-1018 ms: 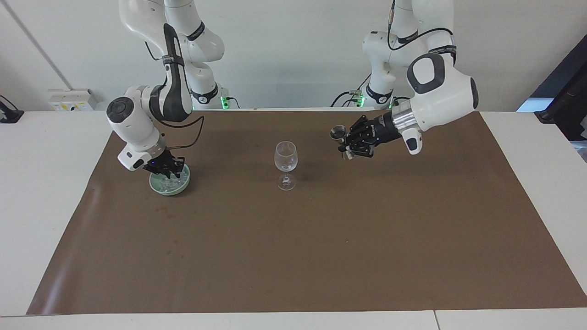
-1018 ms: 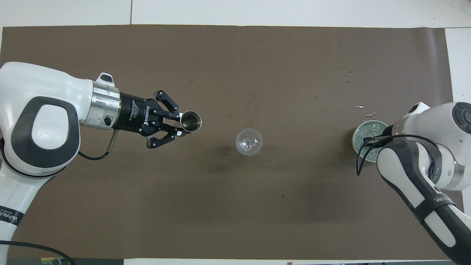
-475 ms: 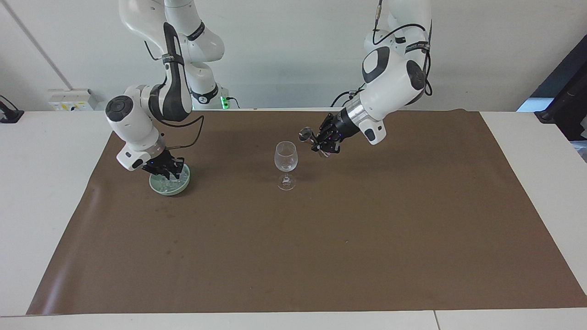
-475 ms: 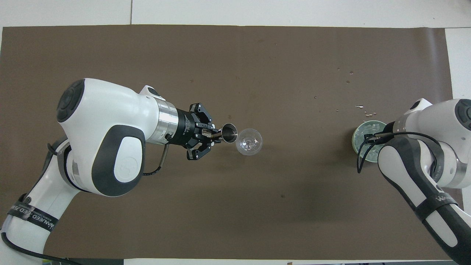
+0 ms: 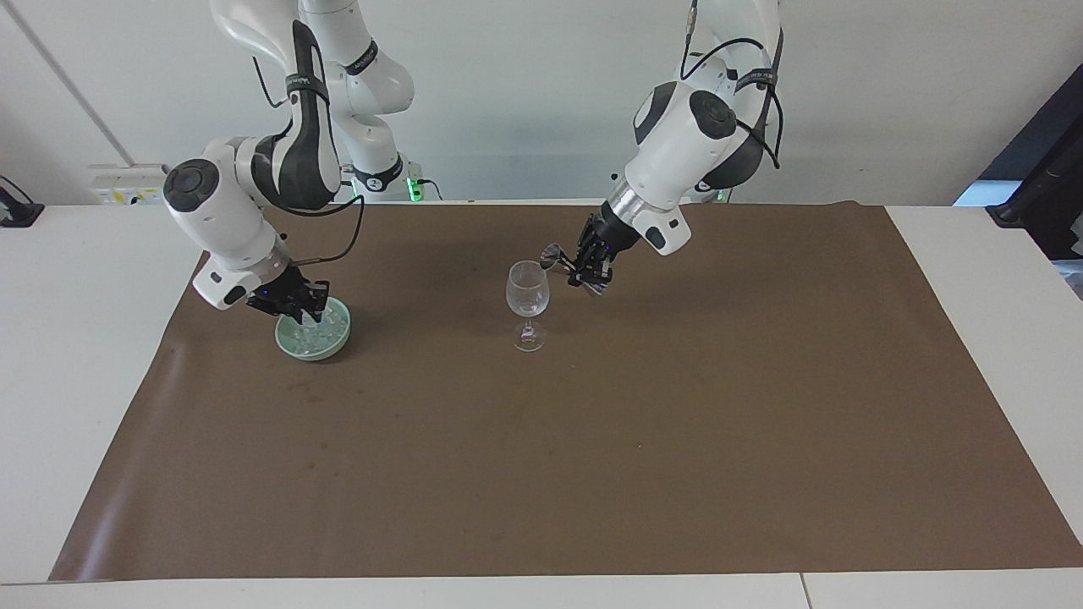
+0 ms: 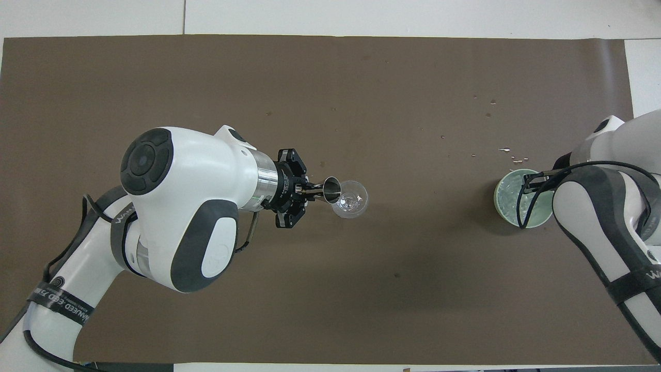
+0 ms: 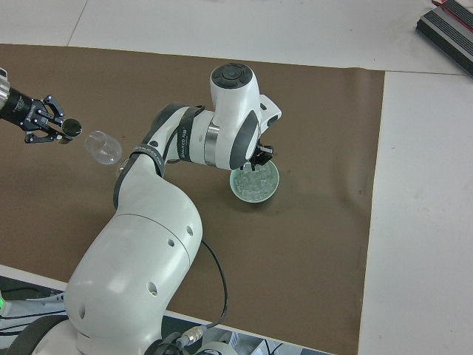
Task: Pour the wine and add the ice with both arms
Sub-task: 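Carry the silver jigger with the left gripper over the clear glass, then tilt the jigger with the left gripper to pour into the glass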
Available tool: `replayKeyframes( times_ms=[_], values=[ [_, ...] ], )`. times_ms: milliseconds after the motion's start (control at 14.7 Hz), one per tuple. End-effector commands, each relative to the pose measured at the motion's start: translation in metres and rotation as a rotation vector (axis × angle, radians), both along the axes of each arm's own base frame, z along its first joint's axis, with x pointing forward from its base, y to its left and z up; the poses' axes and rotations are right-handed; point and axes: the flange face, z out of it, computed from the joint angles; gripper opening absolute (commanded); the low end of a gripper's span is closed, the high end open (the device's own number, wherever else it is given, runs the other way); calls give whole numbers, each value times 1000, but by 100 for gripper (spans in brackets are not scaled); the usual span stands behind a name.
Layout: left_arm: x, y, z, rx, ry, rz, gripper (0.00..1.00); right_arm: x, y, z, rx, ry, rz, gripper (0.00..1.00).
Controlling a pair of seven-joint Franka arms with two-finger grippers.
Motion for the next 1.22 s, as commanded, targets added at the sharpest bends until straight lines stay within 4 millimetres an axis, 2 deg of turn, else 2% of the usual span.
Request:
replayKeyframes(
  times_ms=[0, 339, 475, 814, 1154],
  values=[
    [-8, -11, 3, 53, -52, -7, 0, 10, 7, 33, 16, -9, 34, 0],
    [-22, -30, 8, 159, -133, -38, 0, 17, 28, 85, 22, 5, 74, 0],
    [-19, -34, 10, 190, -164, -36, 0, 17, 44, 106, 23, -8, 95, 0],
    [-26, -50, 20, 279, -257, -92, 0, 6, 89, 143, 14, -36, 75, 0],
    [-38, -61, 20, 371, -309, -136, 0, -3, 107, 179, 8, -36, 56, 0]
  ],
)
